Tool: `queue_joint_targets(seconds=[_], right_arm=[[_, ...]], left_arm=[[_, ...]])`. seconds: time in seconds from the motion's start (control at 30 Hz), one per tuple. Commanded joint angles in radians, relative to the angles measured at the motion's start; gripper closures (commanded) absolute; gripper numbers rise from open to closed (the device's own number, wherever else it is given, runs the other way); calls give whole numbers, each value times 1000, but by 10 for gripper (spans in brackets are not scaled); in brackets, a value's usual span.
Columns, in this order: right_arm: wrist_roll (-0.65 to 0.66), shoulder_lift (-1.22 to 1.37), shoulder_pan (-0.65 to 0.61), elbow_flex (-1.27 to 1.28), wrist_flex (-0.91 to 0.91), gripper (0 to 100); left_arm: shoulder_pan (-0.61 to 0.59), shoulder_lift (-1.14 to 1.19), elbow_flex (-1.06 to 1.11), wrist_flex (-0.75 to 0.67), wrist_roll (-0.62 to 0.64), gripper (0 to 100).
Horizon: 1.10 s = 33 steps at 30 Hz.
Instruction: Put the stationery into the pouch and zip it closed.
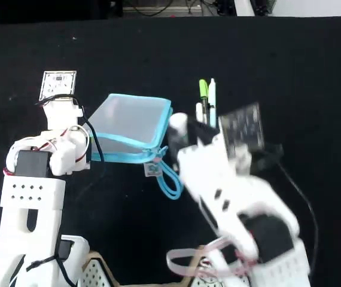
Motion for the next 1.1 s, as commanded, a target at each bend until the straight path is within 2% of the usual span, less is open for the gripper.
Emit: queue_joint_targets(seconds=[0.0, 0.1, 0.3, 0.4, 0.53, 0.8, 1.07], right_arm=[[11, -147, -157, 39, -74, 987], [78, -248, -238, 142, -183, 987], [229, -418, -431, 476, -594, 987], [308, -486, -486, 608, -743, 988], [384, -535, -491, 679, -819, 988], [450, -522, -489, 711, -832, 988], [451, -521, -402, 774, -1026, 988]], left_arm=[[-15, 17, -1, -12, 5, 970], [-15, 18, -1, -14, 5, 970], [-7, 20, 21, -49, 8, 970], [5, 11, 51, -86, 8, 970], [31, 11, 48, -68, 6, 970], [33, 9, 45, -55, 6, 969], [33, 9, -107, 120, -38, 970]])
